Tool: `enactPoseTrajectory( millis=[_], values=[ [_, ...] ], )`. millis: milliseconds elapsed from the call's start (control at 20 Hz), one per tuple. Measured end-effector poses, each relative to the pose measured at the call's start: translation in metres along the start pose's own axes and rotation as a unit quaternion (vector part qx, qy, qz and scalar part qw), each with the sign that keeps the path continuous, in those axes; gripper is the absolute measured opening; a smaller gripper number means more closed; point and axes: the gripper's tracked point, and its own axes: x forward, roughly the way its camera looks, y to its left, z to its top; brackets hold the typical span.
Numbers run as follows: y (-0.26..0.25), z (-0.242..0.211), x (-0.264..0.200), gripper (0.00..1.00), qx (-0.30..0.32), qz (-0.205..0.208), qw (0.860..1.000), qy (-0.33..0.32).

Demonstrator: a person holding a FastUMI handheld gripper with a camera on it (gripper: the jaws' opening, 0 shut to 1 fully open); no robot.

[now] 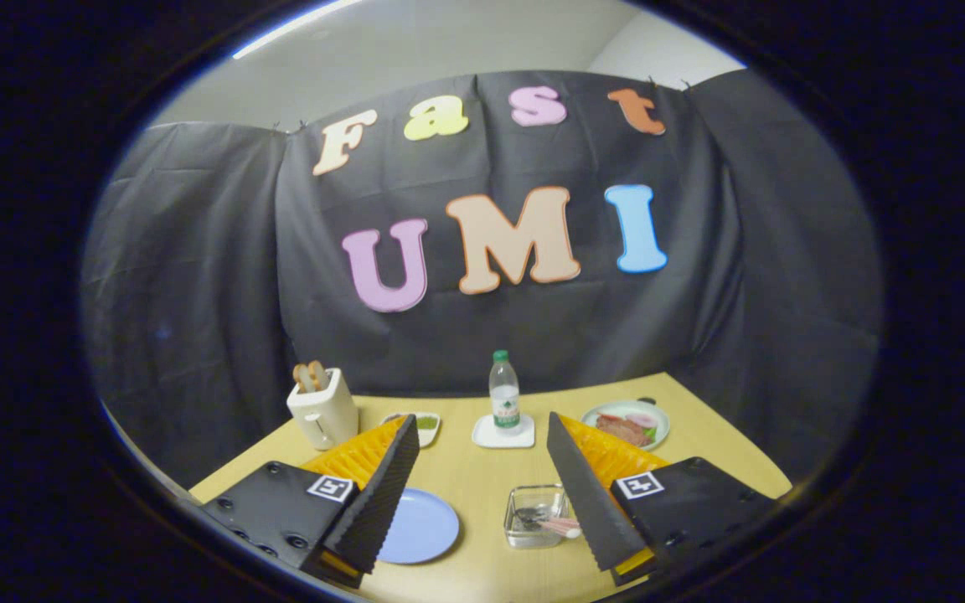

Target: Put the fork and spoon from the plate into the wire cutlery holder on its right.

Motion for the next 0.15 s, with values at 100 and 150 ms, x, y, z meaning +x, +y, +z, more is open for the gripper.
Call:
enactPoseTrajectory(
  millis=[100,150],
  values=[
    [0.0026,-0.0003,-0.0077,0.97,-0.006,-0.008,1.0,-0.014],
    [0.0006,-0.0046,-0.0096,0.97,-0.011,-0.014,1.0,-0.009]
  ],
)
